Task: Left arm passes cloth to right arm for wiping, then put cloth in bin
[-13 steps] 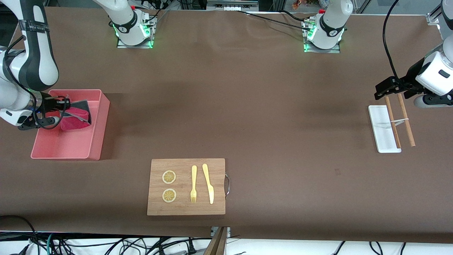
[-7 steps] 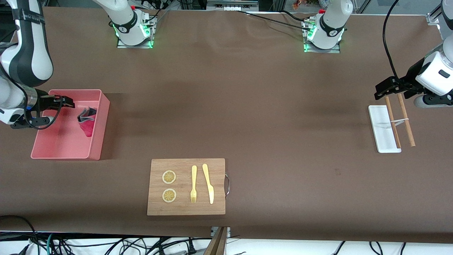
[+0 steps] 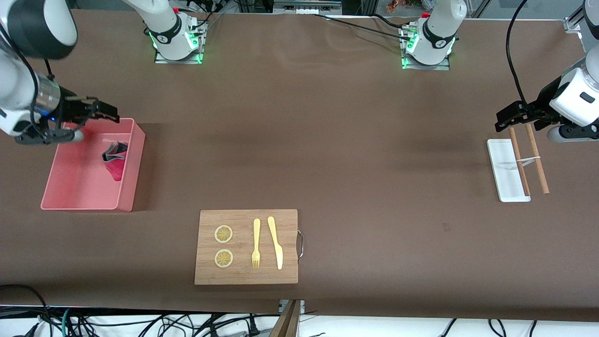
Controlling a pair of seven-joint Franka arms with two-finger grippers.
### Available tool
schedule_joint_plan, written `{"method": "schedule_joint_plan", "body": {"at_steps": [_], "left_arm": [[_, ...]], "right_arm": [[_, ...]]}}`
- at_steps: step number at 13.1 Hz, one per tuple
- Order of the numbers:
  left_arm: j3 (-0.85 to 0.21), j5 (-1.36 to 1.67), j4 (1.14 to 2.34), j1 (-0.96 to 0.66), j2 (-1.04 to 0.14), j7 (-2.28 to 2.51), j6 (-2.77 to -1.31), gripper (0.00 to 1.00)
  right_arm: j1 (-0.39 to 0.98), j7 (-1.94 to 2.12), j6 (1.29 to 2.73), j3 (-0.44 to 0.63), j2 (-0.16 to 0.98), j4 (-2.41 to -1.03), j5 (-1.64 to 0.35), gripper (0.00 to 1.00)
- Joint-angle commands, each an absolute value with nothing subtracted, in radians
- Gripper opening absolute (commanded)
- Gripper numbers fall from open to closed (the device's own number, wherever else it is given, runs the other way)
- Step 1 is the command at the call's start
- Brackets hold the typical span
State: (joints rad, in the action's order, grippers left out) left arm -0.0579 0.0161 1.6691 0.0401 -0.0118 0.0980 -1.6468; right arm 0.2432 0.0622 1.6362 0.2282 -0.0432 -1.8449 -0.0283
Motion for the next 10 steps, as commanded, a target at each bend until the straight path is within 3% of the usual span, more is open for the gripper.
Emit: {"method": "schedule_joint_plan", "body": {"at_steps": [1,3,6,10], "left_arm": [[-0.066,0.017,1.658,0.046,-0.009,0.107,-1.634,1.0],[-0.066,0.017,1.658,0.046,-0.009,0.106,-1.634,1.0],[-0.066,0.017,1.658,0.046,-0.009,0.107,-1.634,1.0],[-0.066,0.017,1.66,0.046,-0.009,0.107,-1.634,1.0]], "right_arm": [[0.236,0.037,1.598,0.198,-0.12,-1.853,-0.041,1.0],[0.236,0.04,1.542,0.186,-0.092,-1.764,-0.038,1.0],[0.108,0.037,1.494,0.045,-0.043,-1.689,-0.04,1.0],[0.101,0.037,1.502,0.031,-0.04,-1.671,-0.031,1.0]]}}
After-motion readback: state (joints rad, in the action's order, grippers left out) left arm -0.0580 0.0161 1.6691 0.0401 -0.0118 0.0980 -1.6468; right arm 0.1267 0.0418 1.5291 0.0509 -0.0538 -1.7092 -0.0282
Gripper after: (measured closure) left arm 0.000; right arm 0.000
